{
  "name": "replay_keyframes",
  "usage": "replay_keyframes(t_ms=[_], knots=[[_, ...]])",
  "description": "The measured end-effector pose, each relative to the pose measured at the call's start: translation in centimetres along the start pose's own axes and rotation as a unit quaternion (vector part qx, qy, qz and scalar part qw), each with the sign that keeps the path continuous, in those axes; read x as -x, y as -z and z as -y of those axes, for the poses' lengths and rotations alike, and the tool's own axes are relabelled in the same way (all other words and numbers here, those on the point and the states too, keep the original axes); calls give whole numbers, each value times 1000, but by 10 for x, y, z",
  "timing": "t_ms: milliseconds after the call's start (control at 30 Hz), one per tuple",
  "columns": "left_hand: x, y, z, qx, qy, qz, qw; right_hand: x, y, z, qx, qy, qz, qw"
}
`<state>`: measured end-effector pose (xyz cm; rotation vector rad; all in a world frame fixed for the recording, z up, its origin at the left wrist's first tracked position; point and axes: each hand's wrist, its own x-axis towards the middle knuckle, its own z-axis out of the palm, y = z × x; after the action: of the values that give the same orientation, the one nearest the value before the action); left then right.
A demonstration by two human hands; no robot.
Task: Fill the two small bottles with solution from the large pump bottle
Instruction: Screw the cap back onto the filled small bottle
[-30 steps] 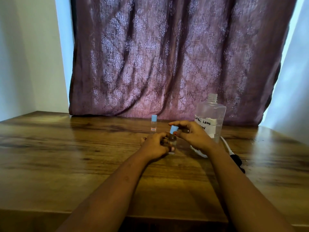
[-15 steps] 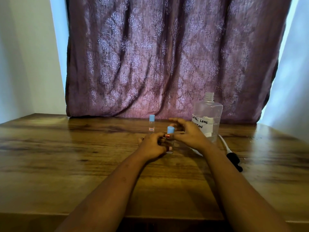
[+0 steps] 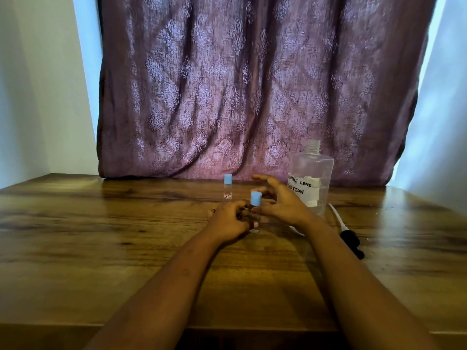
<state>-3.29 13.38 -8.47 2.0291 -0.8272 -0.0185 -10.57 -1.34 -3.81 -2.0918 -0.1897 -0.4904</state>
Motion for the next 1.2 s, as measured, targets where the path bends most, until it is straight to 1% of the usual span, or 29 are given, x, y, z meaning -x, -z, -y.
replay_keyframes(t_ms=[167, 367, 533, 600, 667, 733, 800, 900, 967, 1033, 1100, 1200], knots=[[0, 0, 1, 0, 0, 0, 1000, -2, 1, -2, 26, -7, -35, 999], [-2, 0, 2, 13, 10, 11, 1000, -4, 0, -3, -21, -19, 0, 1000], [-3, -1, 4, 13, 9, 13, 1000, -3, 0, -5, 12, -29, -36, 999], [-5, -2, 6, 17, 6, 7, 1000, -3, 0, -6, 0, -35, -21, 999], [-5, -1, 5, 15, 6, 3, 1000, -4, 0, -7, -23, -39, 14, 999], [-4, -1, 3, 16, 9, 5, 1000, -4, -1, -8, -36, -39, 25, 998], [-3, -1, 3, 18, 10, 4, 1000, -4, -1, -8, -35, -42, 14, 998], [-2, 0, 1, 18, 14, 2, 1000, -3, 0, -8, -2, -38, -21, 999], [-1, 0, 1, 16, 15, 3, 1000, -2, 1, -6, 9, -37, -29, 999], [-1, 0, 2, 21, 12, 5, 1000, -1, 0, -3, 3, -38, -5, 999], [0, 0, 2, 23, 13, 3, 1000, 0, -1, -3, -27, -39, 25, 999], [0, 0, 1, 18, 11, 1, 1000, 0, -3, -5, -56, -42, 25, 997]])
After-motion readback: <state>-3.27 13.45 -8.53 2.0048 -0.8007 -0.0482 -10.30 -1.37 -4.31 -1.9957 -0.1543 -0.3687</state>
